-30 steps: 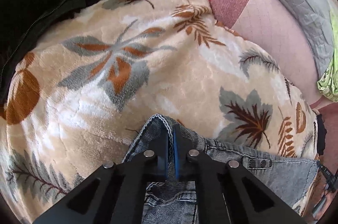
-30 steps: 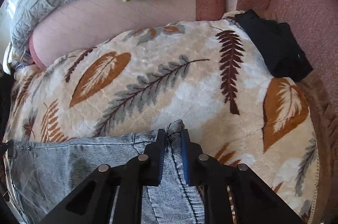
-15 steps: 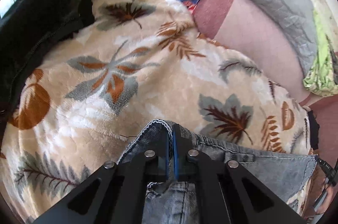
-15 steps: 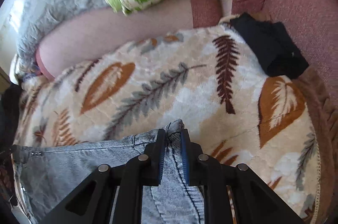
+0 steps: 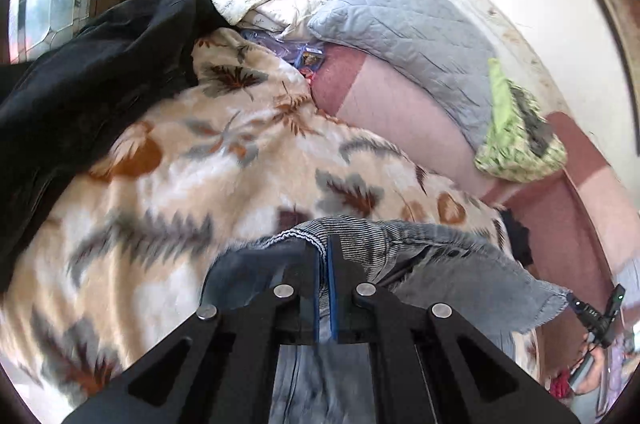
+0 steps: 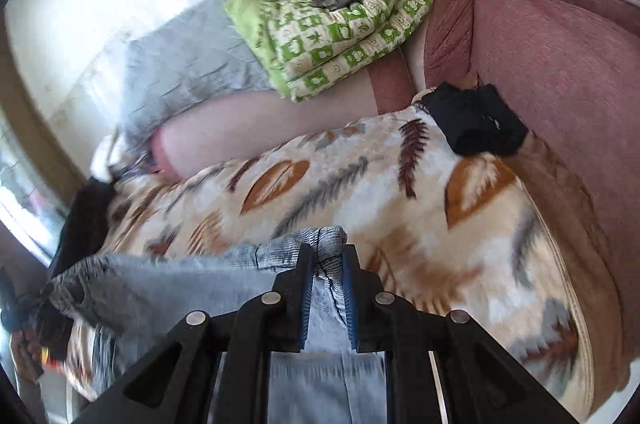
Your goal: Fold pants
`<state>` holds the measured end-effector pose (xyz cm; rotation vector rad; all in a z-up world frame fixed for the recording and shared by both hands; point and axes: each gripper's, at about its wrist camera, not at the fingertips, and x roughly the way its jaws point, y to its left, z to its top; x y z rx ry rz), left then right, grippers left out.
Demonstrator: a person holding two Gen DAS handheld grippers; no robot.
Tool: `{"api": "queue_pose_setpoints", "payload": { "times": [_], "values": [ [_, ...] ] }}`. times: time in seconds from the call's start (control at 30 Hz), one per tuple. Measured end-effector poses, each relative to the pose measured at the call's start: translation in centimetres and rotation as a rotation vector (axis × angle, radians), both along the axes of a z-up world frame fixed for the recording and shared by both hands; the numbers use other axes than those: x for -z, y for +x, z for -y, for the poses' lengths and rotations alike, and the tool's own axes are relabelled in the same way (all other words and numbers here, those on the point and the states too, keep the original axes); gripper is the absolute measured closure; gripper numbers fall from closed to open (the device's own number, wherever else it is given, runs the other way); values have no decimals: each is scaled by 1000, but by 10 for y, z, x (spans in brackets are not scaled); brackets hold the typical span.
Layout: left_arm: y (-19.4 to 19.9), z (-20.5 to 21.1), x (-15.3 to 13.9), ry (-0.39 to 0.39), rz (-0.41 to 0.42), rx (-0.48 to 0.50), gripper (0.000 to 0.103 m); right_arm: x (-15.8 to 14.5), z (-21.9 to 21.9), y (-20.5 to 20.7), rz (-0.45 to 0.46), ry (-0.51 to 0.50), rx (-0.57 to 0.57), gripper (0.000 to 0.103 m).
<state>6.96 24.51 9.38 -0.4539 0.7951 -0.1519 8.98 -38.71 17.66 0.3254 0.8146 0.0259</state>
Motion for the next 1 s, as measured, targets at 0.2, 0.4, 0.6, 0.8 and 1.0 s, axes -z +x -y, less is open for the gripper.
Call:
{"api": "queue_pose_setpoints", "payload": {
  "times": [0.2,0.4,0.6,0.8,1.0],
  "values": [
    [-77,-31,72,4,-169,68,97,102,13,-104,-271,94,-107,71],
    [-85,-51,61,97,-188,-39,96,97,66,-123,-222,253,133,41],
    [-68,17,17,132,-55,100,85,93,39,-62,-253,255,53,41],
    [-44,93,66,203,-144,260,70,131,16,-2,-398,180,60,43],
    [-31,101,125,230,-255,258,70,132,6,14,-442,-1,47,87]
  ]
}}
